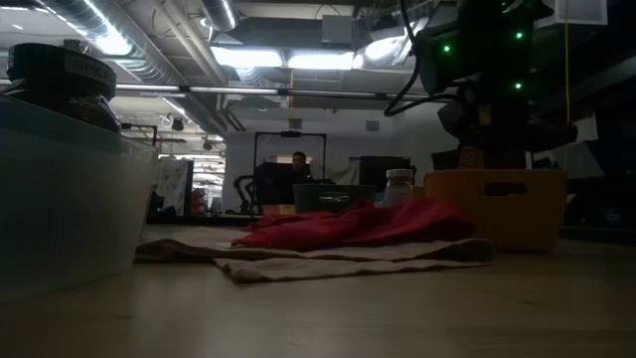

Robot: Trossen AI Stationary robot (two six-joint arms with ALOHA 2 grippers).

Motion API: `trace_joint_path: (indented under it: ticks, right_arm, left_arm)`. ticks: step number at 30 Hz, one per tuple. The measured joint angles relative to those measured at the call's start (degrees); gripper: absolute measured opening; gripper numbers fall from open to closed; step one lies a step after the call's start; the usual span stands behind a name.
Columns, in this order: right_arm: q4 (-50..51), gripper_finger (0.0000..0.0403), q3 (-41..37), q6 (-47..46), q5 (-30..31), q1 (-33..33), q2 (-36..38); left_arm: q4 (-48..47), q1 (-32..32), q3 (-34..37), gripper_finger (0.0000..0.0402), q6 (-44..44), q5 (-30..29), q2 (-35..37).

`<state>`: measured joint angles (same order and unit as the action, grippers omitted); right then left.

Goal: Sort spices by type
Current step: Put the brown seasoning sachet into the yellow bin

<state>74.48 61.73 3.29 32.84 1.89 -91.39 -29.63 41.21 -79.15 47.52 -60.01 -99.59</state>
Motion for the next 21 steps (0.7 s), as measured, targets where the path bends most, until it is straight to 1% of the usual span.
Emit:
trace_joint_path:
  ticks: [4, 8, 14, 21]
  right_arm:
    - [0.0, 0.0120, 0.0, 0.0, -1.0, 0.0, 0.0]
    - [0.1, 0.0140, 0.0, 0.0, -0.9, 0.0, 0.0]
    - [1.1, 0.0144, 0.3, 0.0, -0.7, 0.0, 0.0]
    - [6.2, 0.0143, 4.8, -0.4, -0.4, 0.0, 0.3]
  left_arm:
    - [0.0, 0.0, 0.0, 0.0237, -0.9, -0.1, 0.0]
    - [0.0, 0.0, 0.0, 0.0237, -1.2, -0.2, 0.0]
    - [0.0, 0.0, 0.0, 0.0237, -1.2, -0.2, 0.0]
    - [0.1, 0.0, 0.0, 0.0237, -1.1, -0.4, 0.0]
